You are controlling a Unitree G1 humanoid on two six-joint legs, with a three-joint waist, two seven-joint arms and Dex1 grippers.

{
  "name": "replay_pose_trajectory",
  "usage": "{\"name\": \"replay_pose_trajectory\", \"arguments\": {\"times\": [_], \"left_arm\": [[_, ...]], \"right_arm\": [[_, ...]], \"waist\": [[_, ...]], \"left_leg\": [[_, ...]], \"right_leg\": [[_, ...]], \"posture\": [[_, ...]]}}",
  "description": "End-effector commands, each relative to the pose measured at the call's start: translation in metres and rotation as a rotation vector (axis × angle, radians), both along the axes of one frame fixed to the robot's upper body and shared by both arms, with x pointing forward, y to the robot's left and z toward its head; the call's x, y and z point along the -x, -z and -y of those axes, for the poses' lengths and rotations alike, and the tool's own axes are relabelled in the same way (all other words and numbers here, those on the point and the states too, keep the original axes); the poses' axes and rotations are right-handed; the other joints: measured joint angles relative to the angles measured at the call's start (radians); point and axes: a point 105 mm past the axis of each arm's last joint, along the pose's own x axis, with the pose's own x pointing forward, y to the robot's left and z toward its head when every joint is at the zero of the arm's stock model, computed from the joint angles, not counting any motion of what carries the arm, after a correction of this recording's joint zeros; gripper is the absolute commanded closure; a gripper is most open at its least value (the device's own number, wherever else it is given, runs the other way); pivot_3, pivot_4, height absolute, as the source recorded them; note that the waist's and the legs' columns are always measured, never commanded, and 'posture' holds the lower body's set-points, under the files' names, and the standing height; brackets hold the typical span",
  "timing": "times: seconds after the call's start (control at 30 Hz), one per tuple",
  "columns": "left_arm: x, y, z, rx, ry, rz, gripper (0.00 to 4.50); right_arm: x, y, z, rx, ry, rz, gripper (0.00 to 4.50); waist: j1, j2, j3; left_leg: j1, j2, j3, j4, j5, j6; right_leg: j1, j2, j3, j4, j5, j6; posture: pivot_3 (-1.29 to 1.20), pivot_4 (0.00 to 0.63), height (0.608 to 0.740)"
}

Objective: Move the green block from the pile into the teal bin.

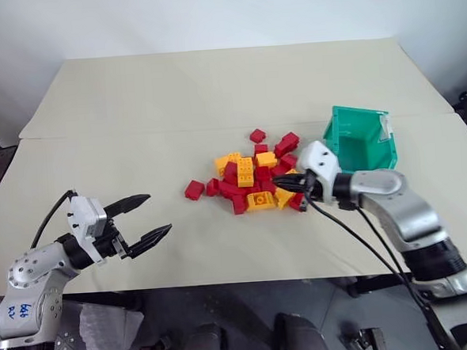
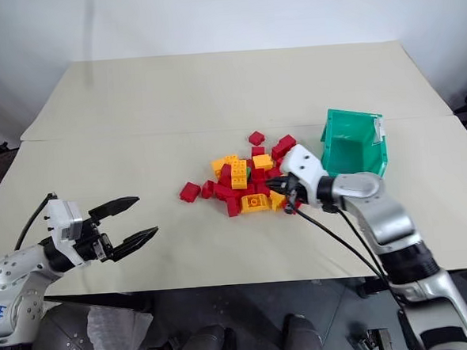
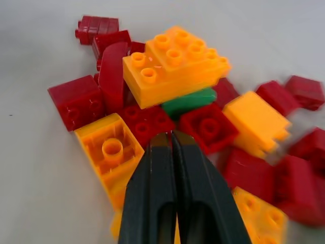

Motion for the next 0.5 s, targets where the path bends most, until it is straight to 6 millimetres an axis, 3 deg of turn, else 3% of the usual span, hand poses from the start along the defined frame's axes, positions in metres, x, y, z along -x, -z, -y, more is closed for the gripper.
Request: {"name": "replay_pose_trajectory", "arguments": {"times": [0.03, 0.37, 0.5], "left_arm": [[0.001, -0.011, 0.005, 0.018, -0.007, 0.054, 0.0], [-0.003, -0.006, 0.014, 0.045, -0.032, 0.061, 0.0], [-0.003, -0.004, 0.02, 0.054, -0.022, 0.066, 0.0]], "right_arm": [[-0.01, -0.014, -0.016, -0.009, -0.011, 0.057, 4.46], [-0.033, -0.016, -0.061, -0.019, -0.037, 0.078, 4.46], [-0.044, -0.013, -0.066, -0.003, -0.012, 0.08, 4.46]], "waist": [[-0.003, 0.0, 0.0], [-0.01, 0.0, 0.0], [-0.019, 0.0, 0.0]], "left_leg": [[0.0, 0.0, 0.0, 0.0, 0.0, 0.0], [0.0, 0.0, -0.002, 0.0, 0.0, 0.0], [0.0, 0.0, -0.002, 0.0, 0.0, -0.001]], "right_leg": [[0.0, 0.0, 0.0, 0.001, 0.0, 0.0], [-0.001, 0.0, -0.001, 0.002, 0.0, 0.0], [-0.001, 0.0, -0.001, 0.003, 0.0, 0.0]], "posture": [[0.0, 0.15, 0.74], [0.0, 0.15, 0.74], [0.0, 0.15, 0.74]]}}
